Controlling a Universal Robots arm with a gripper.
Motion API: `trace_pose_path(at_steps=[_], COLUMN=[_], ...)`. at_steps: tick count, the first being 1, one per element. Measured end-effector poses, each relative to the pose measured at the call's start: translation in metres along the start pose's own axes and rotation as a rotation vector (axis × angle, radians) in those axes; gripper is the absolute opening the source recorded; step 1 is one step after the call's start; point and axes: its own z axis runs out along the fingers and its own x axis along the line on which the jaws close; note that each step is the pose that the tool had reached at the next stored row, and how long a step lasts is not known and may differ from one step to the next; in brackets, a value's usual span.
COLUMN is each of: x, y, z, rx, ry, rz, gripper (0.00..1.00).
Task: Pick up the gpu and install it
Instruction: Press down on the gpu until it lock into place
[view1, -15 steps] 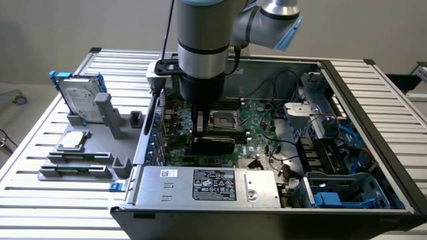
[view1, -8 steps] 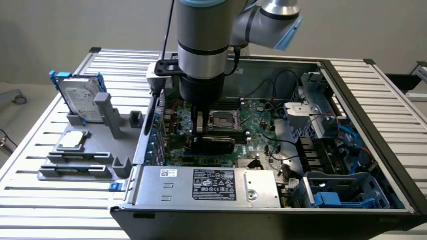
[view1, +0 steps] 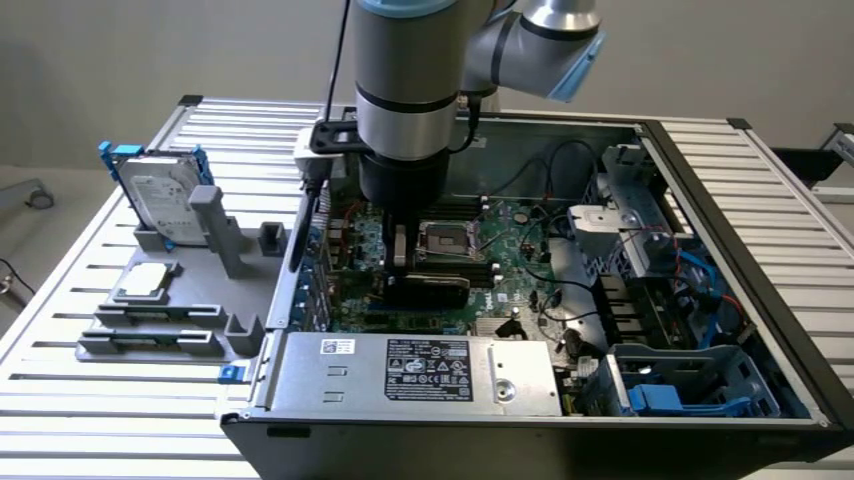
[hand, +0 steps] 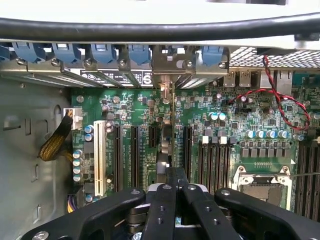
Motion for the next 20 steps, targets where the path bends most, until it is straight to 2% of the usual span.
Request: trace_pose_path(at_steps=[14, 19, 20], x=[0.0000, -0.0003, -0.0003], y=[0.0000, 0.0000, 0.0001], z=[0.0037, 0.0003, -0.0021], rx=[-0.0003, 0.0009, 0.0001], ry=[0.0002, -0.0020, -0.0001], rz=[0.000, 0.000, 0.000], gripper=[0.11, 0.11, 0.11])
